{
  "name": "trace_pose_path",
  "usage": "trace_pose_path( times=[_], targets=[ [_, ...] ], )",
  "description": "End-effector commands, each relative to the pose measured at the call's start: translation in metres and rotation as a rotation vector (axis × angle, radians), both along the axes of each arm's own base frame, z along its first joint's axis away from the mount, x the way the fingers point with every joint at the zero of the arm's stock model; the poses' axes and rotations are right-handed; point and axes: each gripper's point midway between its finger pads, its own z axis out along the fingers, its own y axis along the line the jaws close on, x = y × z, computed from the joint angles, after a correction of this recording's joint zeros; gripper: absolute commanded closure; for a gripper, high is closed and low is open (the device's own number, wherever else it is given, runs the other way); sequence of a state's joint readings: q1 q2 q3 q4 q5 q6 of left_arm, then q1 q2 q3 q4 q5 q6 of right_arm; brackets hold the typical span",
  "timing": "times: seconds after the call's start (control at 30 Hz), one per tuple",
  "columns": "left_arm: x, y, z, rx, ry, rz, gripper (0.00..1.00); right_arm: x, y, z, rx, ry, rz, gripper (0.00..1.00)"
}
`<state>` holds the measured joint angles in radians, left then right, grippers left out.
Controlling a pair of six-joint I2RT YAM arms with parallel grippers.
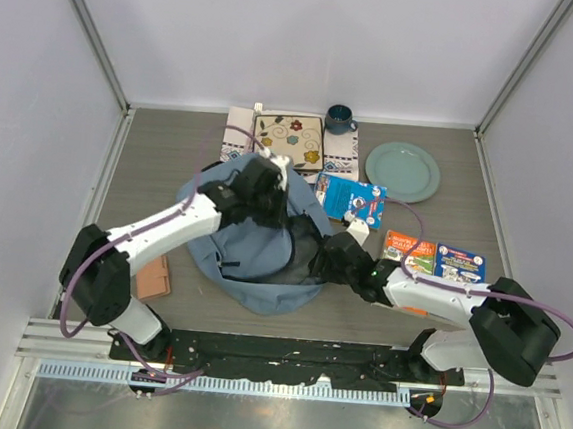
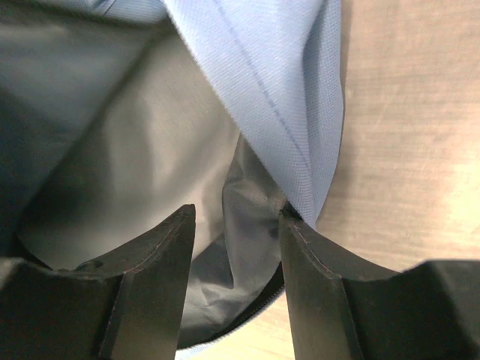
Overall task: Pack the student bag
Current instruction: Adjust the student bag at the center of the board.
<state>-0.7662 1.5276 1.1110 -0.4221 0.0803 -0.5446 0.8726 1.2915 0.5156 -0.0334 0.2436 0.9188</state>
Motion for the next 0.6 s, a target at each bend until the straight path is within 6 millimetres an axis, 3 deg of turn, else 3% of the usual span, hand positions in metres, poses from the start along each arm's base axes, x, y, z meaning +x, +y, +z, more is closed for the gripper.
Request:
trace_pose_path(
  times=[0.0,0.07,0.1,0.2,0.33,0.37,0.4,0.43,0.47,0.53,0.57],
  targets=[
    [0.054,0.037,0.119,-0.095,-0.256,0.110,1.00,0.036,-0.007,0.022,-0.171,-0.134,0.010,0.47],
    [0.059,0.053,0.138,-0.094,-0.294,0.131,1.00,0.046,0.001,0.030,-0.172,-0.173,0.022,0.46],
    [0.060,0.059,0.157,-0.103,-0.330,0.143,1.00,0.051,0.006,0.036,-0.175,-0.198,0.048,0.46],
    [0.058,0.075,0.173,-0.075,-0.355,0.172,1.00,0.055,0.020,0.042,-0.145,-0.223,0.093,0.45],
    [0.056,0.087,0.170,-0.080,-0.366,0.235,1.00,0.071,0.037,0.054,-0.087,-0.285,0.106,0.42],
    [0.053,0.090,0.160,-0.076,-0.357,0.250,1.00,0.075,0.045,0.047,-0.071,-0.267,0.126,0.42],
    [0.054,0.091,0.162,-0.104,-0.365,0.281,1.00,0.087,0.053,0.054,-0.044,-0.274,0.136,0.42],
    [0.049,0.094,0.177,-0.150,-0.403,0.298,1.00,0.088,0.060,0.051,-0.042,-0.255,0.163,0.42],
    [0.046,0.096,0.180,-0.164,-0.414,0.301,1.00,0.089,0.063,0.035,-0.074,-0.215,0.172,0.42],
    [0.041,0.106,0.195,-0.184,-0.454,0.339,1.00,0.094,0.076,0.039,-0.048,-0.226,0.199,0.42],
    [0.040,0.108,0.190,-0.171,-0.452,0.340,1.00,0.092,0.080,0.034,-0.036,-0.214,0.221,0.41]
  ],
)
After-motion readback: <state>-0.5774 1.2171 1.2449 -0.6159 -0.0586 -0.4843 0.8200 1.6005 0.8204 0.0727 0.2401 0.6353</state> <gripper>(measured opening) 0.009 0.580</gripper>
